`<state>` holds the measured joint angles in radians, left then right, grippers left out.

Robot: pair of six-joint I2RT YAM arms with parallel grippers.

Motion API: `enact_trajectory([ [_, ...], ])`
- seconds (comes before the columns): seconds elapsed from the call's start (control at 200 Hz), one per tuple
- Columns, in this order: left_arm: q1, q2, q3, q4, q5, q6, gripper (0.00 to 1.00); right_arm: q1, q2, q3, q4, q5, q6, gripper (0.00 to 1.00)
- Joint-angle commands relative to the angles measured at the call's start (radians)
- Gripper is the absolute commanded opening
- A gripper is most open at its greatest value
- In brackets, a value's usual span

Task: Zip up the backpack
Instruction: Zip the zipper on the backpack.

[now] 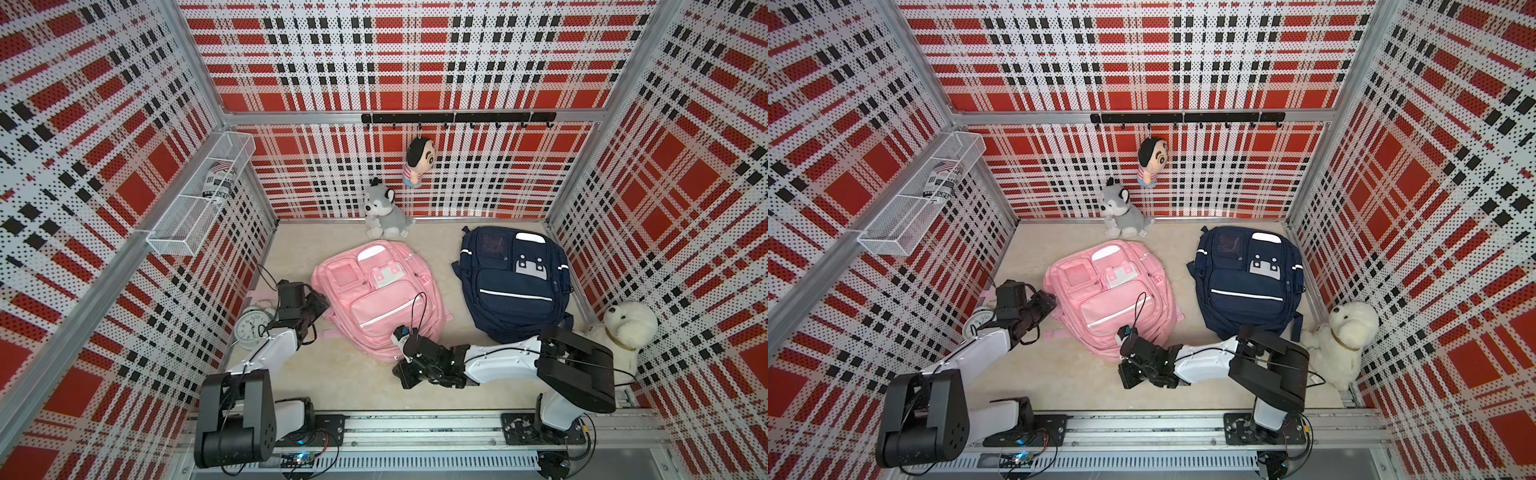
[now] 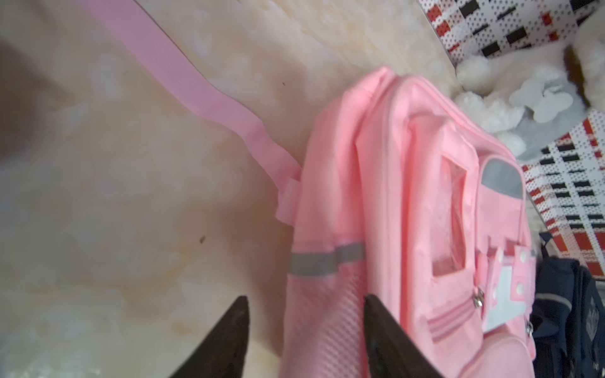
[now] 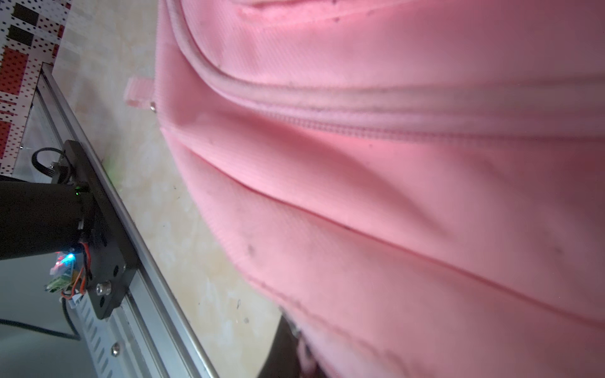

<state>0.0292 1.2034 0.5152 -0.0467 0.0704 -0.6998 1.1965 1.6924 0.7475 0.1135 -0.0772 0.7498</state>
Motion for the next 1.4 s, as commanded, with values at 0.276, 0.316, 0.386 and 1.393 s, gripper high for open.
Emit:
enact_trajectory([
  [0.276, -0.386, -0.364, -0.037, -0.338, -0.119, -0.243, 0.72, 0.040, 0.022, 0.032, 0.057, 0.082, 0.022, 0.00],
  [0.316, -0.434, -0.398, -0.055, -0.364, -0.128, -0.296, 0.72, 0.041, 0.024, 0.036, 0.053, 0.088, 0.018, 0.00],
  [0.386, -0.526, -0.455, -0.090, -0.406, -0.147, -0.390, 0.72, 0.041, 0.029, 0.041, 0.048, 0.094, 0.009, 0.00],
  [1.393, -0.902, -0.432, -0.330, -0.076, -0.368, -0.841, 0.60, 0.046, 0.047, 0.031, 0.060, 0.020, -0.054, 0.00],
])
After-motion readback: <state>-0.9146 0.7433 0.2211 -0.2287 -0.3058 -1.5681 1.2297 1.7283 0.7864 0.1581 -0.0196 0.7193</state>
